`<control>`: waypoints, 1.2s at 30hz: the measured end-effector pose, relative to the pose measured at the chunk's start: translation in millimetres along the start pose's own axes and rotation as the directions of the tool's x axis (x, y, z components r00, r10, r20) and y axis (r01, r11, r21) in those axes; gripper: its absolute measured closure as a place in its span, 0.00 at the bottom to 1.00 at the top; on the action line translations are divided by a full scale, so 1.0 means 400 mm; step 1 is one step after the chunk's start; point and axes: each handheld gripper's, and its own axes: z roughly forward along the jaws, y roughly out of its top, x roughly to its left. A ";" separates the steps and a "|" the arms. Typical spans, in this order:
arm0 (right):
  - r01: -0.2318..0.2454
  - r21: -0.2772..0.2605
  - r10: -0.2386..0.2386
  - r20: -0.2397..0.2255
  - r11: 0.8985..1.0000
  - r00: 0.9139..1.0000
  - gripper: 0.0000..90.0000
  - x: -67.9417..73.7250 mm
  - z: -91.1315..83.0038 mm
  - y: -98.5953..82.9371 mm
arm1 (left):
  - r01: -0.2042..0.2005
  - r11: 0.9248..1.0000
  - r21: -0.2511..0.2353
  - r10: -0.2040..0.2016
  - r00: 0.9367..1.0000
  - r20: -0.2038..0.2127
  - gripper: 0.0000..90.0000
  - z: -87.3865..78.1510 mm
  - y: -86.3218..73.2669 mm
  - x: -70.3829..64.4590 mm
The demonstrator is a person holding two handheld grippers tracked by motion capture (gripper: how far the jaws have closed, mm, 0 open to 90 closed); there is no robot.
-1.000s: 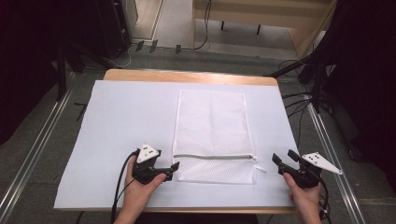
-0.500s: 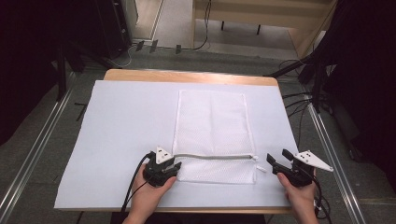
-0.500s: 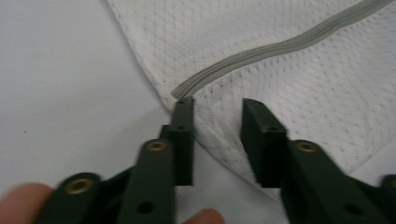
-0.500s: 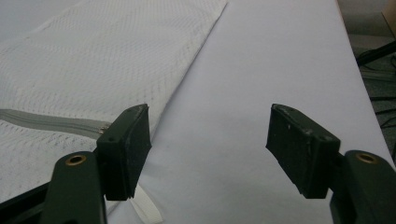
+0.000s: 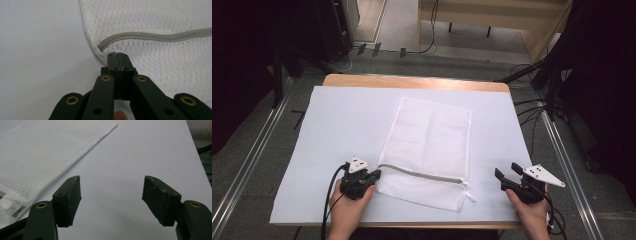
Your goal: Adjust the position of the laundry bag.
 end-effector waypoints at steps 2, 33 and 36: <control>0.005 0.000 -0.005 -0.001 1.000 1.000 0.37 0.004 0.003 0.002 | 0.017 1.000 0.010 -0.017 1.000 0.001 1.00 -0.022 -0.021 0.007; 0.022 -0.017 -0.023 -0.048 1.000 0.999 0.49 0.063 0.001 0.003 | -0.053 0.983 -0.176 0.052 0.999 -0.012 0.44 -0.123 -0.075 -0.027; 0.019 0.005 -0.018 -0.093 1.000 0.996 0.47 0.084 -0.023 0.001 | -0.043 0.983 -0.181 0.046 0.999 0.013 0.41 -0.119 -0.070 -0.033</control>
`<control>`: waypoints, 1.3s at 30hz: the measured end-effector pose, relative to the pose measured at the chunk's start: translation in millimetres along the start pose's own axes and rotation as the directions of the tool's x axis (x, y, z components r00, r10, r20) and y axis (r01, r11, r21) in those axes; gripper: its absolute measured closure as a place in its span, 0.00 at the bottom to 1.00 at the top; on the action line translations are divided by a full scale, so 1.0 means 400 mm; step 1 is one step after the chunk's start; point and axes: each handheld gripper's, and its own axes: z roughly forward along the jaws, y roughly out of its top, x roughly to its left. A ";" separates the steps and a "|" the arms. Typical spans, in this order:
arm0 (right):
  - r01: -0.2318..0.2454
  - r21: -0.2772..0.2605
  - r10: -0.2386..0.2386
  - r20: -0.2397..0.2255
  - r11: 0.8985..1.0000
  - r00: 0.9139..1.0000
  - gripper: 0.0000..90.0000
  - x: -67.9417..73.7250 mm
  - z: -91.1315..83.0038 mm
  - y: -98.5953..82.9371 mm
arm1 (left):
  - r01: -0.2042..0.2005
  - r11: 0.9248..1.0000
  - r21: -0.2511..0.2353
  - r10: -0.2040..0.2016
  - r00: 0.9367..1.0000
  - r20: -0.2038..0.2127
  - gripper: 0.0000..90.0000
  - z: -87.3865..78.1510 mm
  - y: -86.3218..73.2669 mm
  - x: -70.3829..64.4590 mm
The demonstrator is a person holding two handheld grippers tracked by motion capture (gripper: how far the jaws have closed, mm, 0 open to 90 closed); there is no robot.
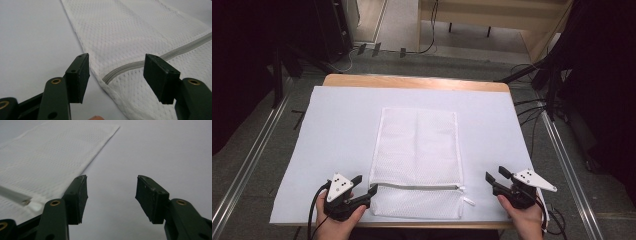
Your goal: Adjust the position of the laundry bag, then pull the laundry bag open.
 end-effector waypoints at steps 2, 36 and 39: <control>0.001 0.006 -0.001 0.004 1.000 1.000 0.46 0.033 -0.024 -0.005 | -0.007 1.000 0.001 0.007 1.000 0.013 0.39 0.008 0.004 -0.010; -0.050 0.185 0.095 -0.243 0.981 0.965 0.54 0.151 0.048 -0.060 | -0.088 0.996 0.013 0.085 0.984 0.155 0.44 0.113 0.038 -0.121; -0.016 0.206 0.063 -0.220 0.978 0.974 0.53 0.164 0.065 -0.063 | -0.081 0.997 0.015 0.077 0.983 0.165 0.45 0.115 0.035 -0.122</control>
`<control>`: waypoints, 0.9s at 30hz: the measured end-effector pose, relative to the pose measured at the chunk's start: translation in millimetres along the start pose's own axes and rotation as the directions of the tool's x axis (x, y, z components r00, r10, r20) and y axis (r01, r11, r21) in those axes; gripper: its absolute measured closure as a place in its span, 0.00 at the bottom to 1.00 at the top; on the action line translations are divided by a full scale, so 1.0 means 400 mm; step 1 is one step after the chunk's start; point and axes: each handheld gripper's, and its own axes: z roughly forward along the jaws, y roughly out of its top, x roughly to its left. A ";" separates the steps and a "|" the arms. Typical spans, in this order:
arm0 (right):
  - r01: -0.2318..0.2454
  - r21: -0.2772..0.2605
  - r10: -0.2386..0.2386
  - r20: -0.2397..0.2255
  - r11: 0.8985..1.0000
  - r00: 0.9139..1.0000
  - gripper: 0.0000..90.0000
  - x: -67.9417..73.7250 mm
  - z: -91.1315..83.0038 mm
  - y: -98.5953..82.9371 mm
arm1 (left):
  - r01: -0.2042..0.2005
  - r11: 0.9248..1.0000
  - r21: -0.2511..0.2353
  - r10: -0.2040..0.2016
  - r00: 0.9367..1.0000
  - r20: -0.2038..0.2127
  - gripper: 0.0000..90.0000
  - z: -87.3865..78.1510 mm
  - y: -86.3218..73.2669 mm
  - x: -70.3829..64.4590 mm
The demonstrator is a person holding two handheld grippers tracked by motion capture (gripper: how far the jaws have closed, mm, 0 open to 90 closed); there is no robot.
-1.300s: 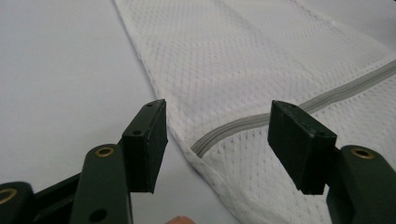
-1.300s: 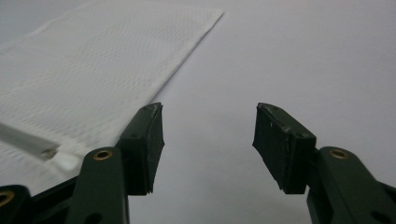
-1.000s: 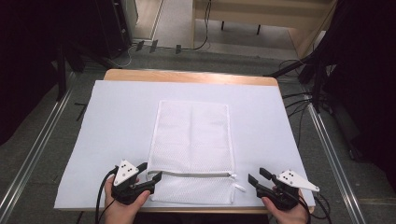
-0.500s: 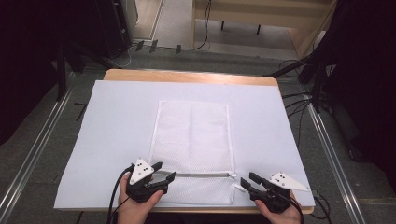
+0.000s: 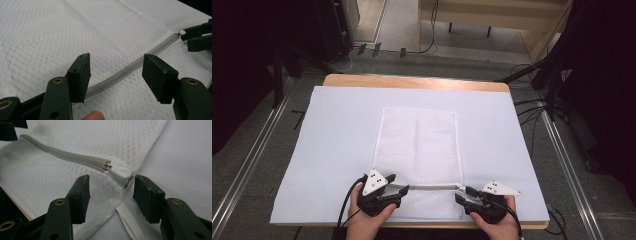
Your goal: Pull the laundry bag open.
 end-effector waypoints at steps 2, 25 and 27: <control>0.026 -0.005 -0.026 0.022 1.000 0.999 0.54 0.009 0.004 -0.002 | -0.002 1.000 0.005 0.002 1.000 0.008 0.45 0.002 -0.002 -0.001; 0.070 -0.079 -0.057 0.160 0.994 0.986 1.00 0.047 -0.004 -0.016 | -0.048 0.998 0.034 0.041 0.982 0.182 0.53 0.117 0.090 -0.124; 0.075 -0.084 -0.061 0.157 0.994 0.986 1.00 0.048 -0.006 -0.014 | -0.046 0.998 0.038 0.037 0.978 0.205 0.54 0.132 0.104 -0.136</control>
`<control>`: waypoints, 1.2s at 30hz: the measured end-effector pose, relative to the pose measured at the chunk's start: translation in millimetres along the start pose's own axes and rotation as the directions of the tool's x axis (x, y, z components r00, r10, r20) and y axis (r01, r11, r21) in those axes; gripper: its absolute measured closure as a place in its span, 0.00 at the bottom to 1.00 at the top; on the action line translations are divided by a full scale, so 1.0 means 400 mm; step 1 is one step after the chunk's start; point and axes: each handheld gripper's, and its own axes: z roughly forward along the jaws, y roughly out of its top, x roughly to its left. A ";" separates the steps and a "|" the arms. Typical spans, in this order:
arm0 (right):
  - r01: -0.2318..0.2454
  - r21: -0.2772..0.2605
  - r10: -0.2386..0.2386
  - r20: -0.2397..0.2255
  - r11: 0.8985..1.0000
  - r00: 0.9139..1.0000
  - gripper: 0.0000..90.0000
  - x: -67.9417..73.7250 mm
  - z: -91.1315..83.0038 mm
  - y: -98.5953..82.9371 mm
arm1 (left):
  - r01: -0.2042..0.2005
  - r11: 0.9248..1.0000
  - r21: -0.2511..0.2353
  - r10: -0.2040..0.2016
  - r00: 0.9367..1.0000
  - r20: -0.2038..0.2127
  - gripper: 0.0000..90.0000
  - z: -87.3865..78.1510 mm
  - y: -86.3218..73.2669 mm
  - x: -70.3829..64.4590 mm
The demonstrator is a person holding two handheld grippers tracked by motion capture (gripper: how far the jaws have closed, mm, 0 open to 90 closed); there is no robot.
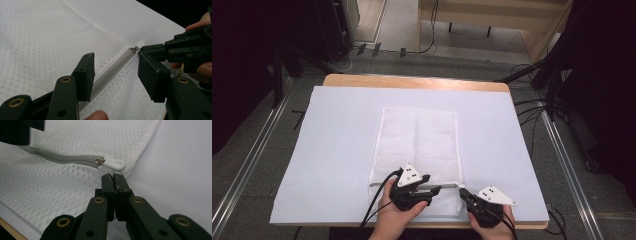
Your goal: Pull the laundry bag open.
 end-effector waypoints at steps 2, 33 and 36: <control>0.011 -0.026 -0.011 -0.007 1.000 1.000 1.00 0.003 -0.007 0.006 | 0.005 1.000 -0.002 -0.005 1.000 0.013 0.56 0.015 0.016 -0.008; 0.060 -0.081 -0.065 -0.062 0.995 0.996 1.00 0.004 -0.026 0.024 | 0.044 0.993 0.106 -0.041 0.999 -0.031 0.58 0.152 0.101 -0.073; 0.059 -0.069 -0.064 -0.067 0.996 0.996 1.00 0.004 -0.023 0.023 | 0.036 0.992 0.123 -0.037 0.999 0.008 0.69 0.147 0.102 -0.065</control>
